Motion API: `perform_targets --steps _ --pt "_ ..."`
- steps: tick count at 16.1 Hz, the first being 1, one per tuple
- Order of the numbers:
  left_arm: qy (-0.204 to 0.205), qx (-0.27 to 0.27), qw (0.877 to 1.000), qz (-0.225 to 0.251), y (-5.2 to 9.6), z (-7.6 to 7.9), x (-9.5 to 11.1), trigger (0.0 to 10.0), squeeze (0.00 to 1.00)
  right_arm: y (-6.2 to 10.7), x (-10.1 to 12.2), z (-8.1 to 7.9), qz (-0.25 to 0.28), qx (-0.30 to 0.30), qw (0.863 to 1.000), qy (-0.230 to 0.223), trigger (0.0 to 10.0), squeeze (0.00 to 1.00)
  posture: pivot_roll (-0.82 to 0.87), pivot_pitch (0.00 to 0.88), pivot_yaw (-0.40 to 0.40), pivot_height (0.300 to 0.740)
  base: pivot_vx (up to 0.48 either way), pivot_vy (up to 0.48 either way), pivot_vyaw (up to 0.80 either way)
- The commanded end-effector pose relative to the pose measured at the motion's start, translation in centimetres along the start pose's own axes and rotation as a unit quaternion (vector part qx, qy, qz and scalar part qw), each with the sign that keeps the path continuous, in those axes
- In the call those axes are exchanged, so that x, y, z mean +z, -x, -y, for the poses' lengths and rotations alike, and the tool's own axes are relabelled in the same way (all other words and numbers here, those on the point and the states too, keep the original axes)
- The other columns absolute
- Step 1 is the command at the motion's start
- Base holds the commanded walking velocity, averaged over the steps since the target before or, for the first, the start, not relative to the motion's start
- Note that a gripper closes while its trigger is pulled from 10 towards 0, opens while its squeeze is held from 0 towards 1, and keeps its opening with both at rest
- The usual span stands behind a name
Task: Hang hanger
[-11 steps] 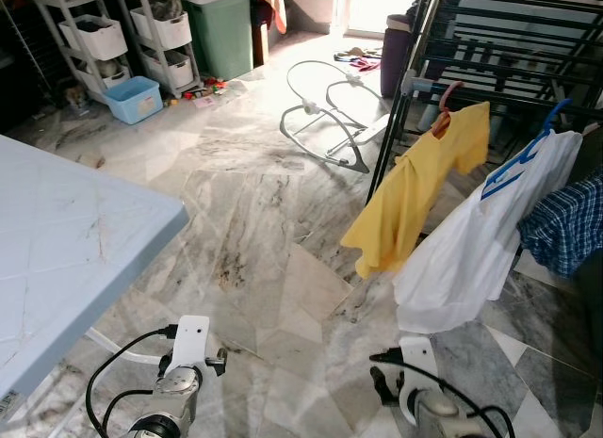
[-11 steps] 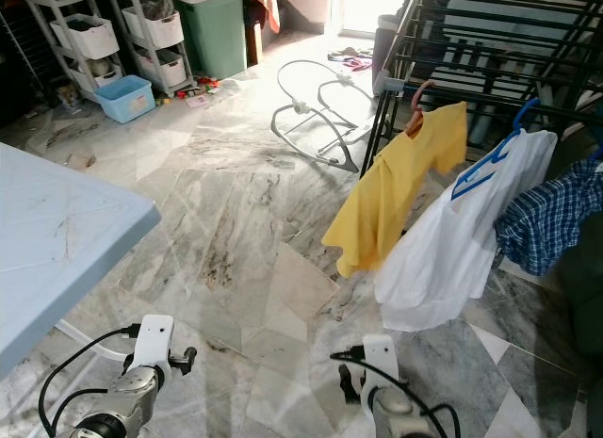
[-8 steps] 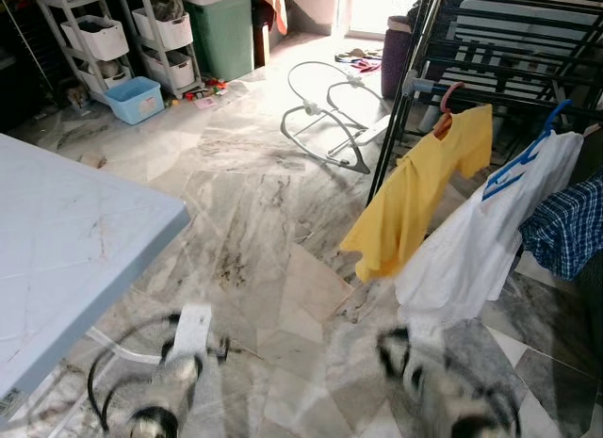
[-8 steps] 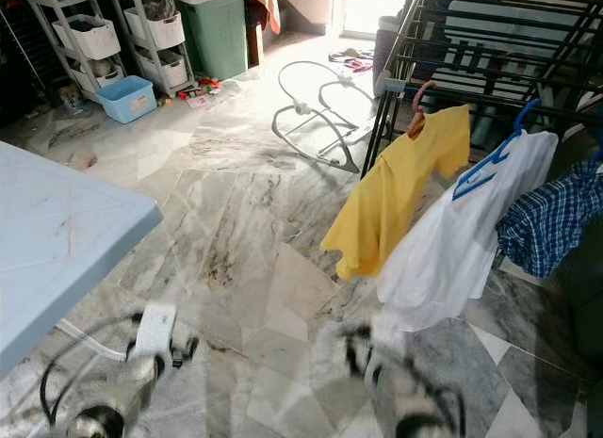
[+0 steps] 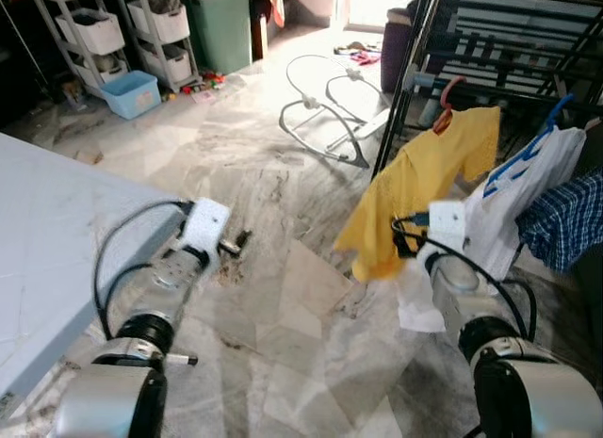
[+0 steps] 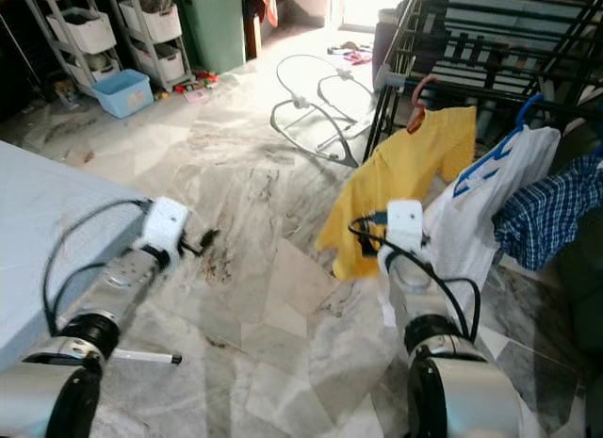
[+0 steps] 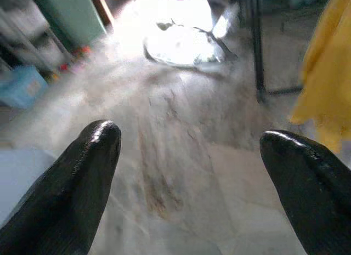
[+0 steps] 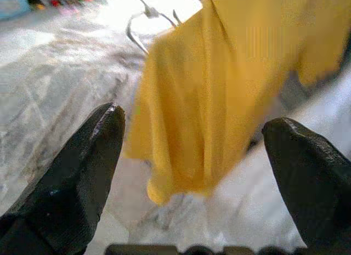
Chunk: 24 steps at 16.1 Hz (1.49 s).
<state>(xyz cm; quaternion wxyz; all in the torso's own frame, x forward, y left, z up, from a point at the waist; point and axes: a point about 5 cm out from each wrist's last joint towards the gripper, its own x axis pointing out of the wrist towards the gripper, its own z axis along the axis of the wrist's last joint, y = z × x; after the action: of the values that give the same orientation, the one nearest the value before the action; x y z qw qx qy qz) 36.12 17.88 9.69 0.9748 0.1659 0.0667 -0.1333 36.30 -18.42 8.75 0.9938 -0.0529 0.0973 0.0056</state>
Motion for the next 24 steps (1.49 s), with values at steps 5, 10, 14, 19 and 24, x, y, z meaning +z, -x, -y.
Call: perform_targets --steps 5,10,14,19,24 --pt "-0.009 0.028 0.995 0.09 4.7 -0.1 -1.0 10.0 0.0 1.8 0.4 -1.8 0.087 0.092 0.992 -0.012 10.0 0.0 -0.14 0.0 0.021 0.74 0.0 0.0 0.0" --pt "0.088 0.085 0.989 0.08 8.6 2.4 -2.7 10.0 0.0 6.3 -2.1 -0.1 0.098 0.002 0.995 -0.033 10.0 0.0 -0.14 0.0 0.012 0.74 0.0 0.0 0.0" --pt "0.107 0.043 0.988 0.099 7.9 3.5 -0.7 10.0 0.0 7.1 -1.1 -1.8 0.106 0.011 0.994 -0.03 10.0 0.0 -0.17 0.0 0.031 0.74 0.0 0.0 0.0" --pt "0.112 0.009 0.989 0.098 7.4 3.6 0.0 10.0 0.0 6.8 0.1 -1.9 0.113 -0.003 0.993 -0.036 10.0 0.0 -0.18 0.0 0.038 0.74 0.176 0.0 -0.74" --pt "0.12 -0.002 0.989 0.092 7.3 4.0 -0.2 10.0 0.0 6.5 0.2 -2.6 0.105 0.001 0.994 -0.034 10.0 0.0 -0.17 0.0 0.027 0.74 0.34 0.0 -0.08"
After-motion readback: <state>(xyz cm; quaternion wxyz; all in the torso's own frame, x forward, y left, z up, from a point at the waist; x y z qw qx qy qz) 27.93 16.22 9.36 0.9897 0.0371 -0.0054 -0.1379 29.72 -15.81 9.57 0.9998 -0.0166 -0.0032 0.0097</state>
